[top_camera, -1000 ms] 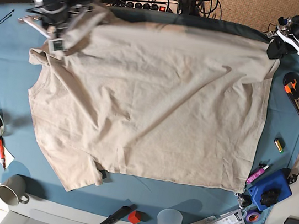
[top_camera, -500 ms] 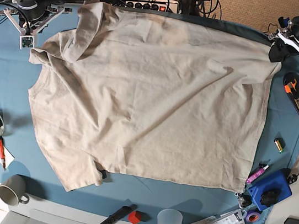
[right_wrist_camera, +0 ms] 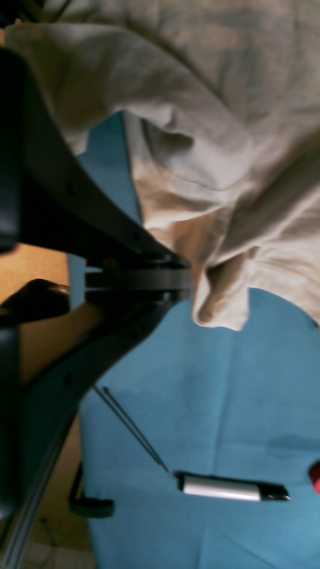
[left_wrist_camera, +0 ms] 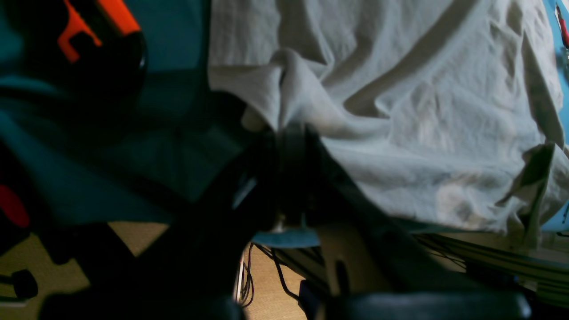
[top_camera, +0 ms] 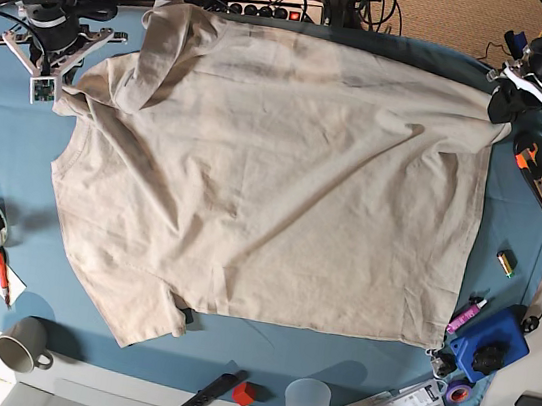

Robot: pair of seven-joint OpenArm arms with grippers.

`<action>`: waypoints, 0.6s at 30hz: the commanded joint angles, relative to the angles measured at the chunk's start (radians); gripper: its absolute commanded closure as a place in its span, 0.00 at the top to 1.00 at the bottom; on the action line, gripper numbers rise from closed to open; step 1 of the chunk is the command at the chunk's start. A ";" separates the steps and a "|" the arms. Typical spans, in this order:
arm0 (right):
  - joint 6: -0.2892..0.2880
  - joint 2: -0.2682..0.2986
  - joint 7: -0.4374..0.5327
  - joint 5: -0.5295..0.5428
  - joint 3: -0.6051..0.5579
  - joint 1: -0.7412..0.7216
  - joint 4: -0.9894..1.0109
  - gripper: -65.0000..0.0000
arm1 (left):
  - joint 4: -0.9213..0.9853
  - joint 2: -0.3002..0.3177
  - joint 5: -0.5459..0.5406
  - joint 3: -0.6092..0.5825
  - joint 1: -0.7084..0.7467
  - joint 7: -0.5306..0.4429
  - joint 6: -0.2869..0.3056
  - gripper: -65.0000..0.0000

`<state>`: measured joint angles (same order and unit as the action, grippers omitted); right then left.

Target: Fold the T-shirt properly

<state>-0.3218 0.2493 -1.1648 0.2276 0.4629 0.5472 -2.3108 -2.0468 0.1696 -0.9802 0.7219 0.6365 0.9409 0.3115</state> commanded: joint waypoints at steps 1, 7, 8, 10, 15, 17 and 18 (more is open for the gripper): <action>-0.005 0.011 -0.006 0.017 0.008 0.010 -0.018 0.00 | -0.018 0.011 -0.015 0.007 0.006 -0.019 0.004 0.00; -0.108 0.011 -0.059 0.202 0.008 0.081 -0.018 0.10 | -0.018 0.011 -0.016 0.007 0.006 -0.013 0.004 0.00; -0.122 0.010 -0.058 0.245 0.007 0.099 -0.018 0.16 | -0.018 0.011 -0.016 0.007 0.006 -0.013 0.004 0.00; -0.164 0.002 -0.058 0.313 0.007 0.133 -0.018 0.26 | -0.018 0.011 -0.024 0.007 0.007 0.007 0.004 0.00; -0.200 -0.057 -0.065 0.410 0.007 0.156 -0.018 0.29 | -0.018 0.011 -0.116 0.007 0.013 0.101 0.005 0.00; -0.202 -0.076 -0.064 0.411 0.007 0.156 -0.018 0.29 | -0.018 0.011 -0.158 0.007 0.024 0.140 0.012 0.00; -0.201 -0.081 -0.066 0.411 0.007 0.156 -0.018 0.29 | -0.018 0.011 -0.182 0.007 0.031 0.161 0.035 0.00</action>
<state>-0.5213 0.1619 -1.2419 0.6296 0.4641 0.6987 -2.3108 -2.0468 0.1722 -1.1286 0.7219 0.6579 1.1076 0.3424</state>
